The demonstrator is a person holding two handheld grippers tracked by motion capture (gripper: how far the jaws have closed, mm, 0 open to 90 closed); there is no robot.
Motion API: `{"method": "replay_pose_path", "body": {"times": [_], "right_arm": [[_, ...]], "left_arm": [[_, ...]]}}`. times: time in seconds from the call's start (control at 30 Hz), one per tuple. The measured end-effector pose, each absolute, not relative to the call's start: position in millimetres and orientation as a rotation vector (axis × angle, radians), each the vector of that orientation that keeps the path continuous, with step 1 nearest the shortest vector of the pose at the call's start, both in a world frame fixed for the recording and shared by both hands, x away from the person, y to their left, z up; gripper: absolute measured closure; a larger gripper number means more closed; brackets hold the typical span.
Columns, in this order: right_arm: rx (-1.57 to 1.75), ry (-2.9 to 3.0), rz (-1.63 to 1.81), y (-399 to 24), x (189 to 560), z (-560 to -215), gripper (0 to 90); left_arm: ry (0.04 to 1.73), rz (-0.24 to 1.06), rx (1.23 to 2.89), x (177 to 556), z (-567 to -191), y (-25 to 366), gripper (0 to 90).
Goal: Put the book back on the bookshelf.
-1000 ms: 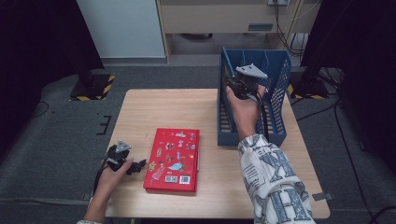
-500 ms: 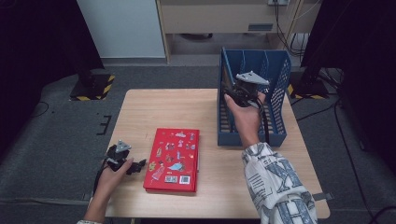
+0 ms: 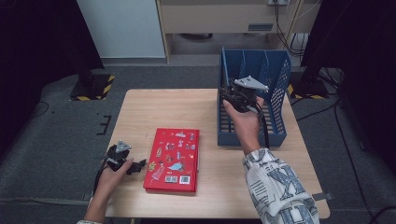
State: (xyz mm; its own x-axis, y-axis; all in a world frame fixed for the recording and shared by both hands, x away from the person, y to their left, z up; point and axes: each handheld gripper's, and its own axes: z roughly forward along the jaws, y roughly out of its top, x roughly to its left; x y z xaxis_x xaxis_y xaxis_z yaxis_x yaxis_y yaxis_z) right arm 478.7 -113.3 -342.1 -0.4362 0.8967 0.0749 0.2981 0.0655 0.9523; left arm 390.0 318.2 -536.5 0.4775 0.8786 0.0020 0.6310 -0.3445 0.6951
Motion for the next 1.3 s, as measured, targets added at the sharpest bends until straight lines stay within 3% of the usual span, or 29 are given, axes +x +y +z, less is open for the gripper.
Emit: {"method": "replay_pose_path", "body": {"times": [0.53,1.03,1.3], "right_arm": [[1.173,1.821,1.38,-107,479,-345,54.3],[1.09,1.929,1.401,-113,462,-354,24.9],[1.074,2.011,1.38,-128,442,-370,20.1]], "left_arm": [[1.243,0.505,2.093,390,-537,318,0.0],[1.245,0.505,2.092,390,-537,318,0.0],[1.25,0.504,2.089,390,-536,318,0.0]]}}
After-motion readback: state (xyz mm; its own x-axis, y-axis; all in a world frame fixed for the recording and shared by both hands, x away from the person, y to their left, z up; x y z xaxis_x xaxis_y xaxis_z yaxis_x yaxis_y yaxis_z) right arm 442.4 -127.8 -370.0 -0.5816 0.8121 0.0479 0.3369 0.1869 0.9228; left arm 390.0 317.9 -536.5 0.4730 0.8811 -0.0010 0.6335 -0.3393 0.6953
